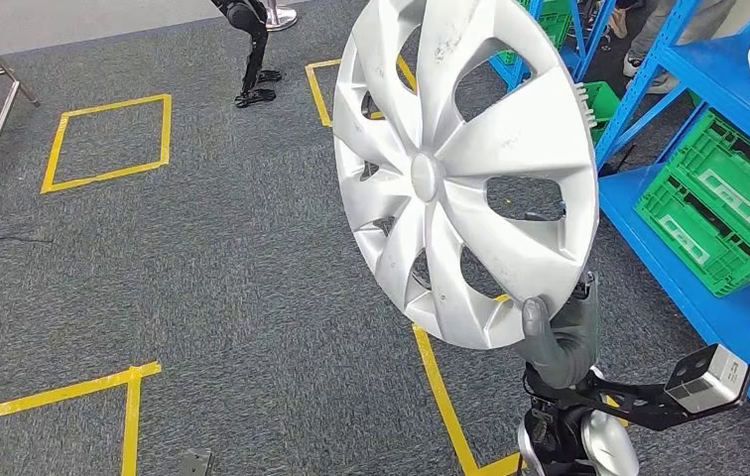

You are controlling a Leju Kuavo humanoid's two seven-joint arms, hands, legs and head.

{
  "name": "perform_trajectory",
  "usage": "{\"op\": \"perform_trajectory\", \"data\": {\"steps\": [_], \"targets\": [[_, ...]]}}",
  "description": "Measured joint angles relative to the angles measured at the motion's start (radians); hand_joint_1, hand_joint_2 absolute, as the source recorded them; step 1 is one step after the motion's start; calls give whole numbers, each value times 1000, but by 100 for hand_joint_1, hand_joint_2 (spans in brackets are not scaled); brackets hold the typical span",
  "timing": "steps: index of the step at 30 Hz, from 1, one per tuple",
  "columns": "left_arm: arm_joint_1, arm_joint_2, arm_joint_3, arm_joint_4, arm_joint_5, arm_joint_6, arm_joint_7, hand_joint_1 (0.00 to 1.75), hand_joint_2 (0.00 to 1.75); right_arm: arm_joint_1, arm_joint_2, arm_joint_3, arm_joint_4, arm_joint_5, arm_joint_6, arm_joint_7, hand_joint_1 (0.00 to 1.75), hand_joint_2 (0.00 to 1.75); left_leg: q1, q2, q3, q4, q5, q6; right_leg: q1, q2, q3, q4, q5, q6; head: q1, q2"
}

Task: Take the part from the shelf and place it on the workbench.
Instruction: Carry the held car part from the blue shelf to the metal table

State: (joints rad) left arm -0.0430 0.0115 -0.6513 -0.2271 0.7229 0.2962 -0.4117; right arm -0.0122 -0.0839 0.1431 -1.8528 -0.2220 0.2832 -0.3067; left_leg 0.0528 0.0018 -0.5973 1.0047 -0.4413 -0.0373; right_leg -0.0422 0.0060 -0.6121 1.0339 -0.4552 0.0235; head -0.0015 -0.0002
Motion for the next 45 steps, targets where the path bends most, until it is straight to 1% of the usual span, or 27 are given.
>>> {"op": "perform_trajectory", "data": {"steps": [1,2,3,5,6,7,10,11,12,13,17,18,20,27,32,45], "targets": [[0,0,0,0,0,-2,0,0,175,0,0,0,0,0,0,0,175,175,1,0,-3,8,-8,2,2,1,2,0,0,-3,0,0],[0,-1,0,0,0,-3,0,0,175,-1,0,0,-1,0,0,0,175,175,-1,-1,-3,13,-8,13,5,2,3,0,-1,-4,0,0],[0,-1,0,0,0,-4,0,0,175,-1,0,0,-1,0,0,0,175,175,-3,-1,-2,16,-10,29,10,3,3,0,-1,-4,0,0],[0,-1,0,0,0,-6,-1,0,175,-1,-1,0,-1,0,0,0,175,175,-6,-1,3,7,-3,59,20,4,3,0,-2,-5,0,0],[0,-1,0,0,0,-6,-1,0,175,-1,-2,0,-1,0,0,0,175,175,-6,0,3,6,-7,65,23,5,2,0,-2,-6,0,0],[1,-1,0,0,0,-6,-1,0,175,-1,-3,0,-1,0,0,0,175,175,-5,0,3,6,-6,65,24,4,2,0,-3,-7,0,0],[2,-2,0,0,0,-7,-1,0,175,-1,-3,0,-1,0,0,0,175,175,-6,1,3,4,-6,63,26,4,2,1,-3,-8,0,0],[2,-2,0,0,0,-7,-1,0,175,-1,-3,0,-1,0,0,0,175,175,-6,1,3,4,-6,61,26,4,2,1,-3,-8,0,0],[2,-2,0,0,0,-7,-1,0,175,-1,-4,0,-1,0,0,0,175,175,-6,2,3,3,-6,57,26,4,2,1,-4,-8,0,0],[2,-2,0,0,0,-7,-1,0,175,-1,-4,0,-1,0,0,0,175,175,-6,2,3,2,-6,50,26,4,2,1,-4,-9,0,0],[2,-2,0,0,0,-7,-1,0,175,-2,-4,0,-1,0,0,0,175,175,-6,3,3,0,-8,14,26,3,1,1,-5,-10,0,0],[2,-2,0,0,0,-7,-1,0,175,-2,-5,0,-1,0,0,0,175,175,-6,3,3,0,-9,8,26,3,1,1,-5,-10,0,0],[2,-2,0,0,0,-7,-1,0,175,-3,-5,1,-1,-1,0,0,175,175,-7,3,2,0,-9,1,25,2,1,1,-5,-10,0,0],[2,-2,0,0,0,-6,-4,0,175,-7,-7,3,-1,3,-6,-2,175,175,-17,2,1,2,-9,1,15,1,3,-3,-4,-8,0,0],[1,-2,-1,0,-9,-7,-5,0,175,0,-9,2,-3,21,-25,-12,175,175,-21,2,0,3,-10,2,11,1,3,-3,-4,-7,0,0],[1,-2,-3,0,-14,-7,-4,0,175,16,-10,2,-15,32,-34,-16,175,175,-21,2,0,3,-11,4,11,1,3,-3,-4,-7,0,0]]}}
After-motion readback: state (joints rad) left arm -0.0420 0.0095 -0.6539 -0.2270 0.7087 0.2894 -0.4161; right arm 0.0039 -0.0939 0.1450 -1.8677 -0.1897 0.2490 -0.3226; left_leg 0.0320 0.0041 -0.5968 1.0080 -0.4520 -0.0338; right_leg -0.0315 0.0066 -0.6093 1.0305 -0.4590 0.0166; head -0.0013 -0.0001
